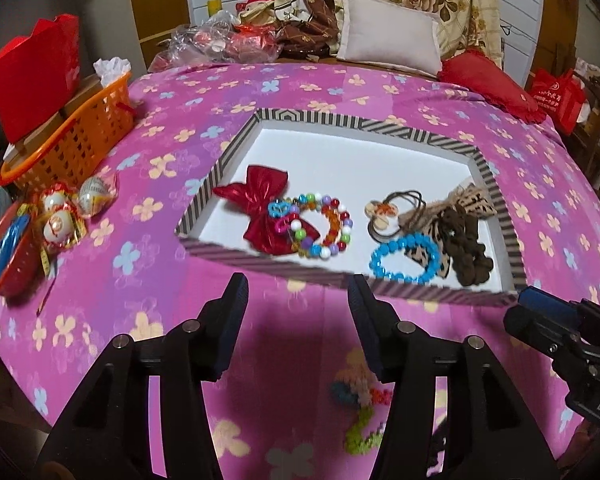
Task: Organize jewelry
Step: 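Release the multicolour bracelet by the red bow with the left tool while the right tool releases the blue bracelet, then grasp the green flower hair tie with the left tool while the right tool grasps the black scrunchie, then carry the flower hair tie with the left tool while the right tool carries the black scrunchie into the tray, then release the flower hair tie on the bracelets with the left tool while the right tool releases the scrunchie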
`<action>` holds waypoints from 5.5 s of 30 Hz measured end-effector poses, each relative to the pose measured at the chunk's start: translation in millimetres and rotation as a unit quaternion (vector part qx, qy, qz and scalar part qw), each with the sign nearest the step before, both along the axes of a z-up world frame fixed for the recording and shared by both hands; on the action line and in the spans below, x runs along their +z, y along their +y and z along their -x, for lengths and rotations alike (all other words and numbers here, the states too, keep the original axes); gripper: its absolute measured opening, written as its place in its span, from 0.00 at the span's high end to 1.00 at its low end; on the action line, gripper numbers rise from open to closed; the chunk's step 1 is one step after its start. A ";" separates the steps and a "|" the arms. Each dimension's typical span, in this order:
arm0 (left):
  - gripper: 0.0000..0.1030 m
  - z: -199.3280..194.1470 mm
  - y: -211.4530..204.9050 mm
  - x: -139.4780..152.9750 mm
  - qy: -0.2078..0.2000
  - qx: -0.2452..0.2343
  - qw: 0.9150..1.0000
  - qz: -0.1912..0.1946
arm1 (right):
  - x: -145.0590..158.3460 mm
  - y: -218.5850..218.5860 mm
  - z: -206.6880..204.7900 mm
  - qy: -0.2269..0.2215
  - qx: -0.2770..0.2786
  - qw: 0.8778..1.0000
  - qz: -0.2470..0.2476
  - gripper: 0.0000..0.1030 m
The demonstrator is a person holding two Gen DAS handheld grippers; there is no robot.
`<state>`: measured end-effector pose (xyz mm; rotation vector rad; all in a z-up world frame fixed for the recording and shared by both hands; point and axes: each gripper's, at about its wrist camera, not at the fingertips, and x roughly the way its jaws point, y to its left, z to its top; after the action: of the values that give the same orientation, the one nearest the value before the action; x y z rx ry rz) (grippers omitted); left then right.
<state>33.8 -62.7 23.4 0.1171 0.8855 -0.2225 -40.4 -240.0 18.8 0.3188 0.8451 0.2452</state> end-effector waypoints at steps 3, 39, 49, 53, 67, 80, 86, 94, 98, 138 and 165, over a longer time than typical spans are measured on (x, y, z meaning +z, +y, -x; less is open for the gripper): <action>0.50 7.2 3.1 -1.9 0.006 0.001 1.000 0.002 | -2.8 1.9 11.6 0.002 0.002 1.000 0.005 0.64; 0.43 46.8 23.1 -47.5 0.101 -0.007 0.993 0.054 | -48.4 34.9 65.6 0.025 0.047 0.994 0.096 0.59; 0.43 35.5 5.4 -58.3 0.106 0.003 0.994 0.038 | -59.4 45.0 59.1 0.017 0.064 0.990 0.123 0.64; 0.42 33.5 -3.2 -58.4 0.096 -0.001 0.995 0.027 | -60.3 47.6 58.8 0.007 0.064 0.988 0.139 0.73; 0.88 32.0 -11.8 -58.4 0.096 -0.053 0.993 0.053 | -55.0 40.3 64.4 -0.015 0.056 0.991 0.120 0.93; 0.89 41.2 14.2 1.4 0.049 -0.054 0.993 0.096 | -9.2 38.8 72.2 -0.057 0.053 0.992 0.100 0.93; 0.89 43.1 17.1 24.5 0.027 -0.052 0.994 0.093 | 5.2 37.1 72.9 -0.069 0.052 0.992 0.096 0.93; 0.89 39.8 16.0 40.5 0.011 -0.048 0.995 0.082 | 16.3 31.4 67.5 -0.077 0.045 0.991 0.096 0.93; 0.89 36.4 12.3 45.8 0.005 -0.047 0.996 0.075 | 17.3 25.5 63.3 -0.076 0.038 0.992 0.092 0.93; 0.89 -58.3 -46.4 62.8 -0.021 -0.055 0.998 0.025 | 30.4 -17.3 -43.9 -0.064 -0.005 0.996 0.055 0.93; 0.89 -106.3 -29.2 -21.9 0.042 -0.010 0.999 0.003 | -39.1 -17.4 -126.6 0.018 -0.028 0.999 0.014 0.93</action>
<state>140.1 -91.9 1.5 0.1110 0.9683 -0.2498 86.3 -257.3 -20.3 0.3212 0.8723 0.1762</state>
